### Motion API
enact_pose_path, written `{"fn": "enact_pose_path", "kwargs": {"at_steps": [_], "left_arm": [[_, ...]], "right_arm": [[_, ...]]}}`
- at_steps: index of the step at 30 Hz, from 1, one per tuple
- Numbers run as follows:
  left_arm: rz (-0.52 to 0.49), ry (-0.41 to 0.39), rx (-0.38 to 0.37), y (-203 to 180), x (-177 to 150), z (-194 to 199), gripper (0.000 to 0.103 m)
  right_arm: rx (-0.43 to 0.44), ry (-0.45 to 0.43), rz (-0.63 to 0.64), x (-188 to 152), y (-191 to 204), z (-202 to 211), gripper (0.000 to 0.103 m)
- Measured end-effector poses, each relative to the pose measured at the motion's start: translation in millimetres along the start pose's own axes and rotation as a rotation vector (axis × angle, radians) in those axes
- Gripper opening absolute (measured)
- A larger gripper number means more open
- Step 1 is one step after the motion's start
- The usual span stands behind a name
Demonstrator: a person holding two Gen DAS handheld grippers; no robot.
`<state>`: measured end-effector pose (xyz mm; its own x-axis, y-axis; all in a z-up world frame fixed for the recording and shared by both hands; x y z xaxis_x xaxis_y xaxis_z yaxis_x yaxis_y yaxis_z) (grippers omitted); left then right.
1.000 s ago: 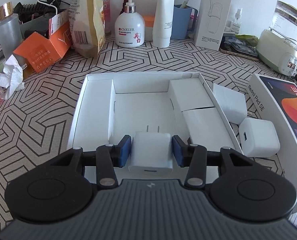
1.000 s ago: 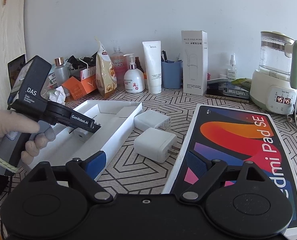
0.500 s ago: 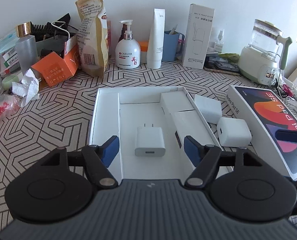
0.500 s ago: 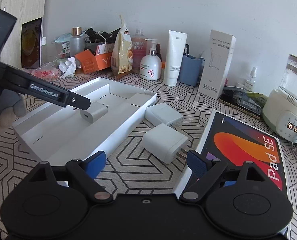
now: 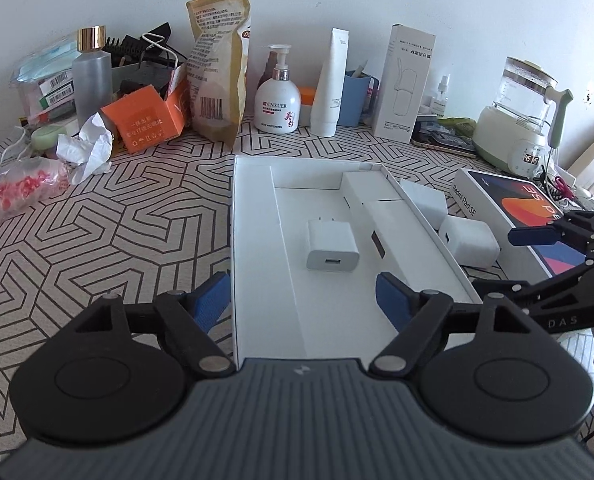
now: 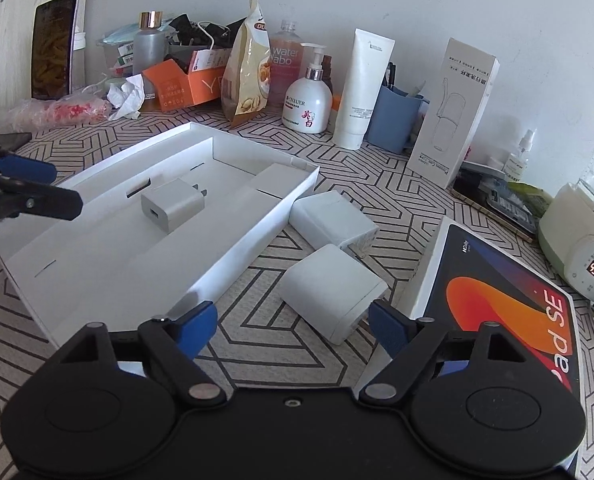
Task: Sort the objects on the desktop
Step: 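Reach the right gripper to the large white power brick and grasp it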
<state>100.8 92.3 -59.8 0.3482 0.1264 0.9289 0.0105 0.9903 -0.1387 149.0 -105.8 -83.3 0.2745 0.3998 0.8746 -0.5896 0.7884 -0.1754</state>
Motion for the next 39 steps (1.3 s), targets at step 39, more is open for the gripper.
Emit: {"fn": "enact_pose_path", "kwargs": {"at_steps": [39], "left_arm": [[-0.043, -0.107, -0.032, -3.8, 7.6, 11.6, 0.082]], "right_arm": [[-0.021, 0.133, 0.170, 3.0, 5.6, -34.1, 0.085]]}}
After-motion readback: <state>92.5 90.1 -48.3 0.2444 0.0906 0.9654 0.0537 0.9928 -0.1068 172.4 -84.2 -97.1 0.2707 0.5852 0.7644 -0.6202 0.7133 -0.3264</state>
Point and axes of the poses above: each gripper's, at about its wrist camera, not at the fingertips, and z roughly against the way its jaws point, y to its left, x to its top, the point moved 9 cm from there along -z, roughly the way its jaws point, and after that the axes turned 15 degrees about -y, right-handed, at the moved point
